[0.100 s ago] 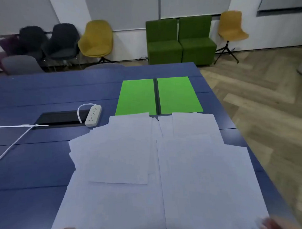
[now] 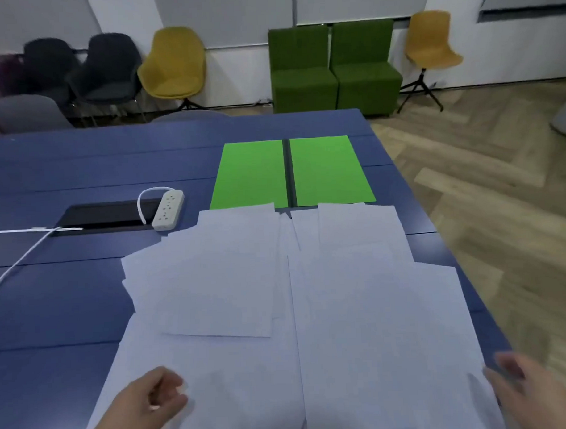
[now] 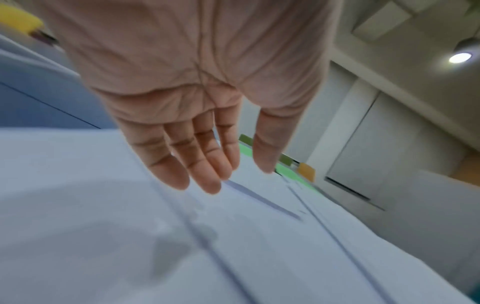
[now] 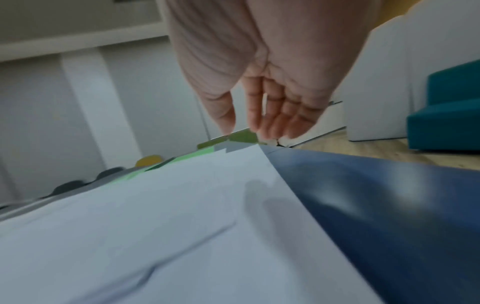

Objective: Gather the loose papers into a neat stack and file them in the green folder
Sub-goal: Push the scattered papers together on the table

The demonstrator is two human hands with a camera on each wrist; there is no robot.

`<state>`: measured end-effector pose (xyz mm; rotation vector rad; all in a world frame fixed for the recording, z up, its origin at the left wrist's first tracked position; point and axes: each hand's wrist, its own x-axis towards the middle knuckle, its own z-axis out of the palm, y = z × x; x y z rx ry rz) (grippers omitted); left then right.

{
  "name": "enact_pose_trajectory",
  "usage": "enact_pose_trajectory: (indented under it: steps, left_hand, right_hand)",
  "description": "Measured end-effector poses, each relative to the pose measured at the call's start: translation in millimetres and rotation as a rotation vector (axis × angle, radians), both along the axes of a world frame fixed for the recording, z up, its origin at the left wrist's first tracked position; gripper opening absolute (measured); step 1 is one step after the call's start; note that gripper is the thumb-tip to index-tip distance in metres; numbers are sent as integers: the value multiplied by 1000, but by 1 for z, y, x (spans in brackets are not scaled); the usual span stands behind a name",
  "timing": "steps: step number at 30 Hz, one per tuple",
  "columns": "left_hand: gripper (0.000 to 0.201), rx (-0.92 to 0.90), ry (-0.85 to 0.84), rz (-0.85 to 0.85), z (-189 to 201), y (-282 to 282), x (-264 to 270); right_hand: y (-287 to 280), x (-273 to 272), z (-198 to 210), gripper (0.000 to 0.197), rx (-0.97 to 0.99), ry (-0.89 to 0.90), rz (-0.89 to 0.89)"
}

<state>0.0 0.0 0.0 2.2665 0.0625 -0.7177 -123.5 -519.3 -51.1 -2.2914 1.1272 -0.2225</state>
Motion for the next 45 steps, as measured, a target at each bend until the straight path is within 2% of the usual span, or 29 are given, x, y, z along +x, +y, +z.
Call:
enact_pose_trajectory:
  steps: [2, 3, 5, 7, 9, 13, 17, 21, 26, 28, 31, 33, 36, 40, 42, 45]
  left_hand:
    - [26, -90, -55, 47, -7, -35, 10]
    - [41, -145, -17, 34, -9, -56, 18]
    - [67, -216, 39, 69, -22, -98, 39]
    - [81, -247, 80, 104, -30, -134, 52]
    - [75, -280, 110, 144, -32, -165, 59]
    - [38, -225, 108, 98, -34, -208, 68]
    - [46, -245, 59, 115, -41, -228, 72]
    - [45, -262, 66, 60, -51, -244, 72]
    - [28, -279, -7, -42, -49, -258, 78]
    - [21, -369, -37, -17, -43, -258, 84]
    - [21, -416, -154, 141, -32, -246, 104]
    - [18, -295, -308, 206, -30, -221, 125]
    - [31, -43, -431, 355, -32, -166, 161]
    - [62, 307, -271, 570, -36, -91, 193]
    - [77, 376, -155, 614, -38, -65, 198]
    - [91, 453, -46, 582, -42, -44, 197]
  right_hand:
    - [-9, 22, 11, 49, 135, 204, -19]
    - [-9, 32, 15, 54, 170, 291, -46]
    - [-11, 52, 7, 52, 226, 309, -74]
    - [-1, 66, 1, 51, 256, 321, -39]
    - [7, 81, -6, 55, 307, 265, 8]
    - [28, 103, -3, 44, 328, 248, 147]
    - [39, 109, -1, 35, 396, 192, 240]
    - [35, 112, 0, 37, 511, 105, 218]
    - [30, 123, 10, 38, 613, 85, 202]
    - [23, 128, 17, 33, 642, 32, 195]
    - [11, 140, 24, 28, 604, -41, 156]
    - [3, 153, 24, 28, 557, -69, 121]
    - [-5, 176, 21, 30, 488, -47, 70]
    - [-2, 203, 13, 30, 440, 52, 94]
    - [7, 213, 10, 29, 423, 93, 133]
    - [23, 227, 5, 21, 401, 119, 164]
